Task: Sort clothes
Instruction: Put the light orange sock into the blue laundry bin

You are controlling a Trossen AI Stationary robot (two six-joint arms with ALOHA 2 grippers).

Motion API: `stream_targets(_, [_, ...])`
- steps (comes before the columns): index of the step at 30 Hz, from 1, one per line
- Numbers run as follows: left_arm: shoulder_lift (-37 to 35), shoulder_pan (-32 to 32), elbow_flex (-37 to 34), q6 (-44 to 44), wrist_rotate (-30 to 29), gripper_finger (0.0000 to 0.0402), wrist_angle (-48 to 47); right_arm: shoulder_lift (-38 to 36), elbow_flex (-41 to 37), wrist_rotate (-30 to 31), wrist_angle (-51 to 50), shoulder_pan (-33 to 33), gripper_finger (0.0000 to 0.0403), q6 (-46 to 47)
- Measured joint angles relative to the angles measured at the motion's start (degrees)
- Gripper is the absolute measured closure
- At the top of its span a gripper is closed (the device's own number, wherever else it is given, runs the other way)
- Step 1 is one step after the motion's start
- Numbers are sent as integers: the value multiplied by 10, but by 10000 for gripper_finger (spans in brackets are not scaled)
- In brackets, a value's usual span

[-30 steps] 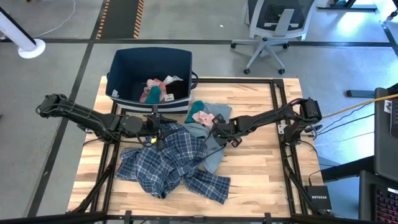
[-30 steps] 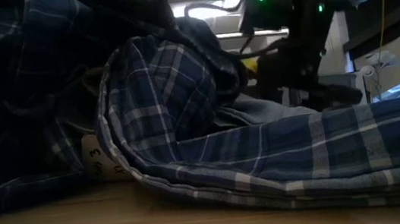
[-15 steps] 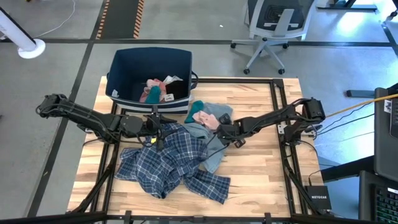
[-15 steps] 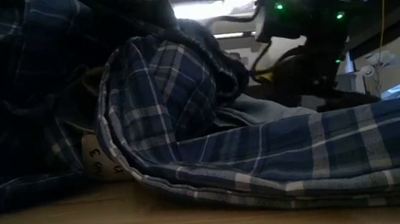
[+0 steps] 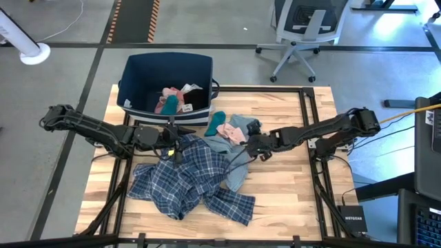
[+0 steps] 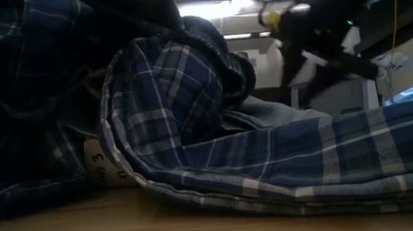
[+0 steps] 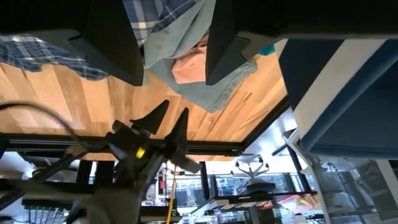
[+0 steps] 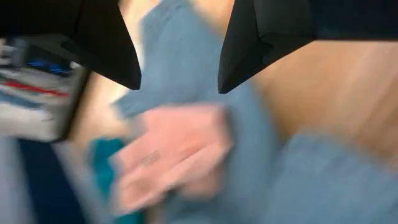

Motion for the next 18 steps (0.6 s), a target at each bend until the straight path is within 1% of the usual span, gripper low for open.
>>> stream_targets(2, [0,2,0,0,0,233,0,1,1,11,48,-4,168,-24])
stream_targets(5, [0,2,0,-7,0,233,-3,12,1,-10,87,-20,168,-49])
stream_targets(8, [0,2,0,-9,0,233,-3,33,1,-24,78,-33,168,-51])
stream_targets(13, [0,2,0,-9,1,233,-5,82,-18,-26,92,-37,168,-52])
stream_targets(18, [0,2,0,-9,1,233,-2,110,-43,5,159,-35,168,-54])
